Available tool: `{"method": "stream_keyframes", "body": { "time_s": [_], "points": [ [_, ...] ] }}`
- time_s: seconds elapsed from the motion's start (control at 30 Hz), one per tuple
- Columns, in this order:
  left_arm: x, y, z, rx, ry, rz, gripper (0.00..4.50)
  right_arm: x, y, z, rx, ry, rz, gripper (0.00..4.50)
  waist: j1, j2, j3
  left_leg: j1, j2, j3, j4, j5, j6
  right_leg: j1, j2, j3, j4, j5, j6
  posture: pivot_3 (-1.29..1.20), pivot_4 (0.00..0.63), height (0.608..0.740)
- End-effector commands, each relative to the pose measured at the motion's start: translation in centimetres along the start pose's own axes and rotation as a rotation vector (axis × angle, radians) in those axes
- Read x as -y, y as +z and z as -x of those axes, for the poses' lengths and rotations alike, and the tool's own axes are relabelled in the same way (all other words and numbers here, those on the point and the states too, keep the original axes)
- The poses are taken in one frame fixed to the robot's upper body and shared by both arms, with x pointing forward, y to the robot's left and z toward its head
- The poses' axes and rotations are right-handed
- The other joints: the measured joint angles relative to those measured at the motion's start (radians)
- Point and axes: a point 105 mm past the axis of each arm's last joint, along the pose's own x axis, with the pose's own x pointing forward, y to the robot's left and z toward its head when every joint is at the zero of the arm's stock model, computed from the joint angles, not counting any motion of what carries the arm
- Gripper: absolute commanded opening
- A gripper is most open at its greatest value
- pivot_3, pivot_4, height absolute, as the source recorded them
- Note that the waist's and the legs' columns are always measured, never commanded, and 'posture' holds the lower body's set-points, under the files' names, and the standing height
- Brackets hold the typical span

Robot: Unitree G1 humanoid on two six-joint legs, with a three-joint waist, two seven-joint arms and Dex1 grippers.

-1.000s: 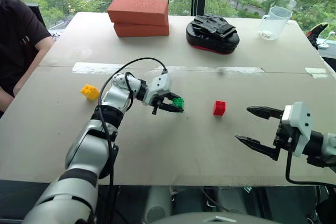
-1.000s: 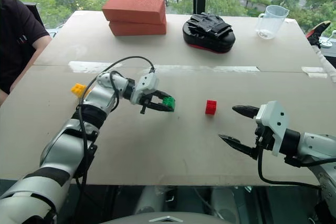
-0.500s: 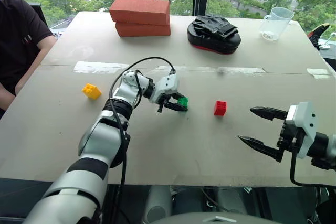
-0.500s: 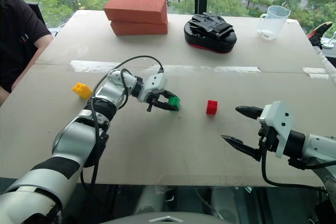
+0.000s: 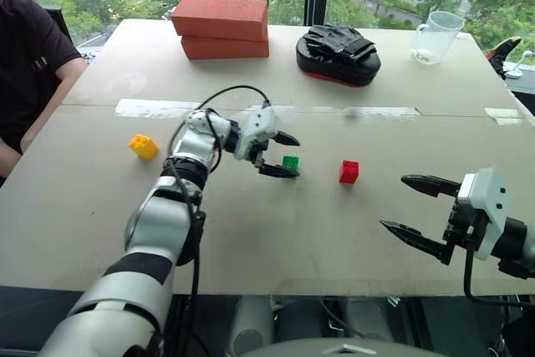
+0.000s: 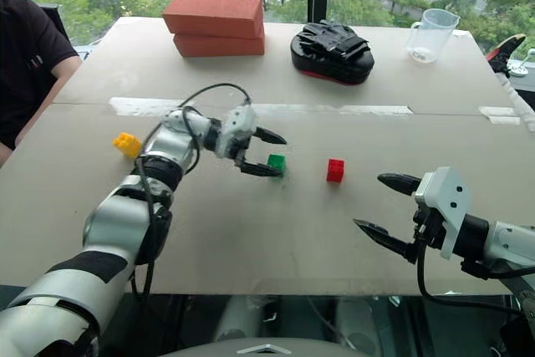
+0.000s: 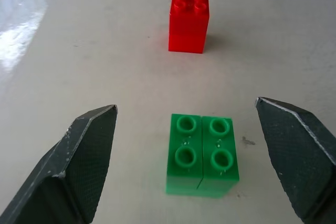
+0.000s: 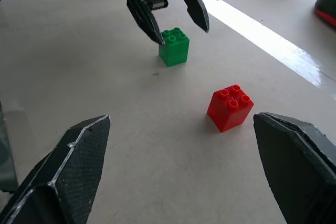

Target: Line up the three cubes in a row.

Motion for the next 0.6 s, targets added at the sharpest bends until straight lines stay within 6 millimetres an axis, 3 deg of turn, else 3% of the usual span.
{"method": "stream_keyframes", "body": {
  "time_s": [0.03,0.1,0.17,0.23,0.33,0.47,0.6],
  "points": [
    [1.4,2.7,3.9,0.151,0.141,0.051,4.45,-0.5,1.4,-0.7,0.069,0.055,0.032,4.50,-0.017,0.000,0.000,0.001,0.000,0.000,0.000,0.000,0.000,0.000,0.000,0.001,0.000,0.000,0.000,0.00,0.150,0.740],
    [2.1,3.1,5.9,0.192,0.291,0.108,4.45,-0.6,1.9,-1.2,0.099,0.079,0.029,4.50,-0.028,0.000,0.000,0.002,0.001,0.000,-0.001,0.000,0.000,0.000,0.000,0.005,0.001,0.000,-0.001,0.00,0.150,0.740],
    [1.8,2.9,9.3,0.250,0.581,0.182,4.45,-0.7,2.3,-1.9,0.126,0.114,0.035,4.50,-0.025,0.000,0.000,0.002,0.001,-0.002,-0.001,0.000,0.000,0.001,-0.001,0.005,0.001,-0.001,0.001,0.00,0.150,0.740],
    [1.5,1.1,12.9,0.201,0.907,0.217,4.45,-0.7,2.7,-2.7,0.153,0.146,0.032,4.50,-0.020,-0.001,0.000,0.003,0.000,-0.004,0.000,0.000,0.000,0.003,-0.001,0.004,0.001,-0.001,0.002,0.00,0.150,0.740],
    [2.3,-1.6,17.0,0.061,1.241,0.250,4.45,-0.7,2.9,-3.7,0.176,0.194,0.023,4.50,-0.018,-0.003,-0.001,0.006,0.000,-0.005,0.000,0.000,0.000,0.005,-0.001,0.003,0.001,-0.001,0.002,0.00,0.150,0.740],
    [3.3,-4.2,20.3,-0.042,1.414,0.332,4.45,-0.8,3.0,-4.7,0.192,0.257,0.021,4.50,0.004,-0.005,-0.002,0.007,-0.001,-0.004,0.000,0.000,-0.001,0.006,-0.001,0.003,0.001,-0.003,-0.002,0.00,0.150,0.740],
    [3.2,-5.8,21.9,-0.148,1.367,0.384,4.45,-1.0,3.0,-5.1,0.191,0.289,0.033,4.50,0.007,-0.005,-0.002,0.005,-0.001,-0.005,0.000,0.000,-0.001,0.004,-0.001,0.001,0.001,-0.002,-0.003,0.00,0.150,0.740]
  ]
}}
